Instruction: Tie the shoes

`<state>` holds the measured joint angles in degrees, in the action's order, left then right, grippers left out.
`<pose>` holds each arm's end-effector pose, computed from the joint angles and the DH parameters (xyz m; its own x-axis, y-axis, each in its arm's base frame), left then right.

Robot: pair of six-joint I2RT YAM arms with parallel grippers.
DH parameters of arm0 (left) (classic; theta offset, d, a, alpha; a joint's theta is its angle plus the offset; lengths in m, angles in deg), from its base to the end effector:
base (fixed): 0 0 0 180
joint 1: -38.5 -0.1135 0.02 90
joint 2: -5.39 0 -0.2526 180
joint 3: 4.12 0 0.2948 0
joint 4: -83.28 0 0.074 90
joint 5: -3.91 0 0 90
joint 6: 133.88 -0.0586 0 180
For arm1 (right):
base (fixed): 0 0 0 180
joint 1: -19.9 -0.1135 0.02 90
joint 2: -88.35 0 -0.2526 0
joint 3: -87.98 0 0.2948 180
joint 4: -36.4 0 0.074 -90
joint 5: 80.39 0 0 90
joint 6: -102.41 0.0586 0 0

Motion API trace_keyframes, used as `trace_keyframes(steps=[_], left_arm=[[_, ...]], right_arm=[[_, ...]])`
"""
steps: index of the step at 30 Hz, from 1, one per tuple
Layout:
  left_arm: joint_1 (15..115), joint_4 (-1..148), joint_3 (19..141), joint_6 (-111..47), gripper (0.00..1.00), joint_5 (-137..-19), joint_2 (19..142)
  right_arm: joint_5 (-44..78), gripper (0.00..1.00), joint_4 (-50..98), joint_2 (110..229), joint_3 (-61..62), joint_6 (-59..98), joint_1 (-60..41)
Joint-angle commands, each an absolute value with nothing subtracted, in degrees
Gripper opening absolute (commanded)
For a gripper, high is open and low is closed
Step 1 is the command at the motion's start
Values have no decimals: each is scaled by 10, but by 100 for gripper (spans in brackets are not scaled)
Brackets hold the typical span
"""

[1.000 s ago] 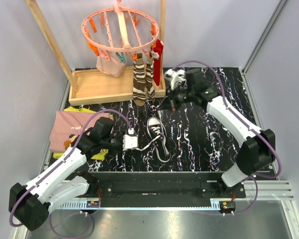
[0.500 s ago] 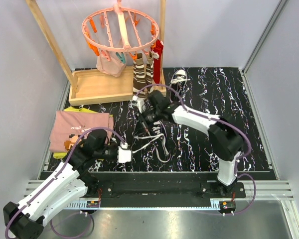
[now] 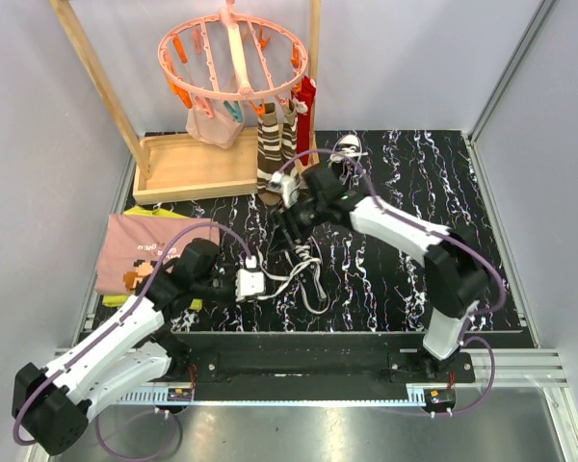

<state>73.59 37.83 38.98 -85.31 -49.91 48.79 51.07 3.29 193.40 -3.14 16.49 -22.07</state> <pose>0.1568 -0.1524 0.1986 0.0906 0.5891 -0.8030 0.9884 0.0452 0.1447 0.3102 0.3312 0.2002 -0.6023 -0.4700 -0.6453 -0.7958 0.2896 0.5318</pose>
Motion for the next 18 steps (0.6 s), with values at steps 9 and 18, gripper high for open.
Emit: trace_keyframes(steps=[9, 18], left_arm=[[625, 512, 548, -833, 0, -533, 721], [585, 491, 656, -807, 2, -497, 928]], right_arm=[[464, 59, -29, 1719, 52, 24, -115], [403, 57, -11, 1724, 91, -59, -179]])
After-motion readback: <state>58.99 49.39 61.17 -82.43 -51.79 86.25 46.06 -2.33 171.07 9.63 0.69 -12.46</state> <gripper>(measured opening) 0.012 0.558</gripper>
